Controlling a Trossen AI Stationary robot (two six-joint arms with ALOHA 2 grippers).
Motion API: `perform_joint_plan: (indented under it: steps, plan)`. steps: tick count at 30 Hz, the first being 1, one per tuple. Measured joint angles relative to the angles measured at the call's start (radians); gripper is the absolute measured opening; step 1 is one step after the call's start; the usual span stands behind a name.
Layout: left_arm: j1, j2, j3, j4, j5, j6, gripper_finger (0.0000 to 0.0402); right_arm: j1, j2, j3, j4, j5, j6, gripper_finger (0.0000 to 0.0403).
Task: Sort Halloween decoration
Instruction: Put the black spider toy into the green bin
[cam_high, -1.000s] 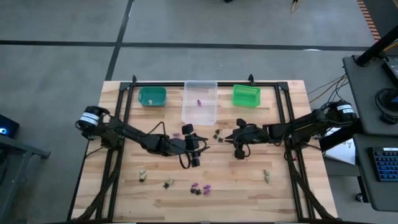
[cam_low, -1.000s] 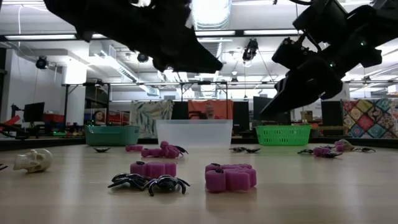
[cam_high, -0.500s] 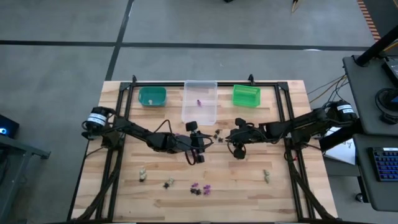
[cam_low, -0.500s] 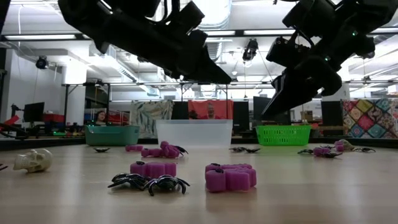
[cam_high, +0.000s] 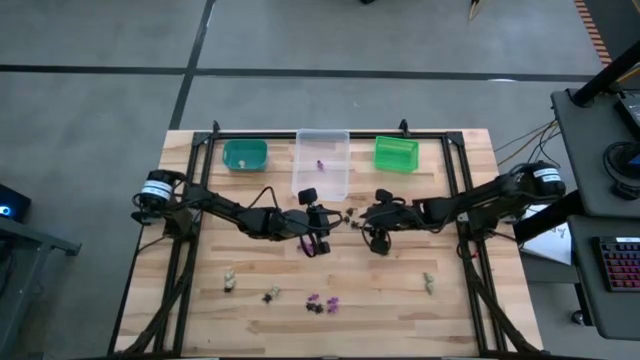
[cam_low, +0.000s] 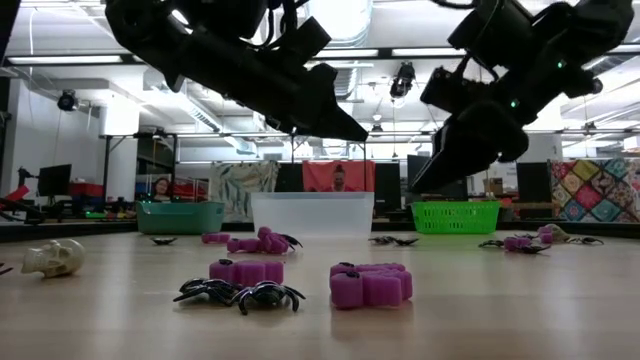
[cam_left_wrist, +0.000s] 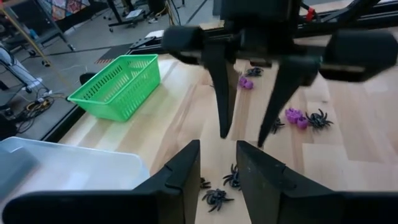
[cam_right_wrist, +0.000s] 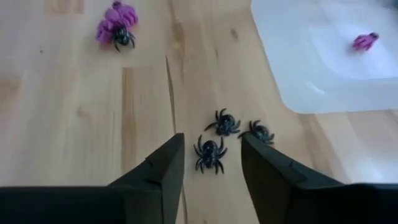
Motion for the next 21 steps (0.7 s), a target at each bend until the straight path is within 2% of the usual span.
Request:
perform_joint_plan:
  steps: [4, 9, 16, 21]
  plan:
    - [0.000, 0.000, 0.000, 0.003, 0.000, 0.002, 0.0084, 0.000, 0.085, 0.003, 0.031, 0.011, 0.001, 0.0164]
    - [-0.001, 0.000, 0.000, -0.003, 0.000, 0.002, 0.0084, -0.014, 0.148, 0.009, 0.064, 0.033, 0.013, 0.0157]
    - [-0.001, 0.000, 0.000, -0.004, -0.001, 0.011, 0.0084, -0.050, 0.205, 0.010, 0.082, -0.048, 0.082, 0.0138]
    - [-0.002, -0.002, 0.000, -0.005, -0.001, 0.017, 0.0084, -0.056, 0.243, 0.011, 0.099, -0.056, 0.106, 0.0123]
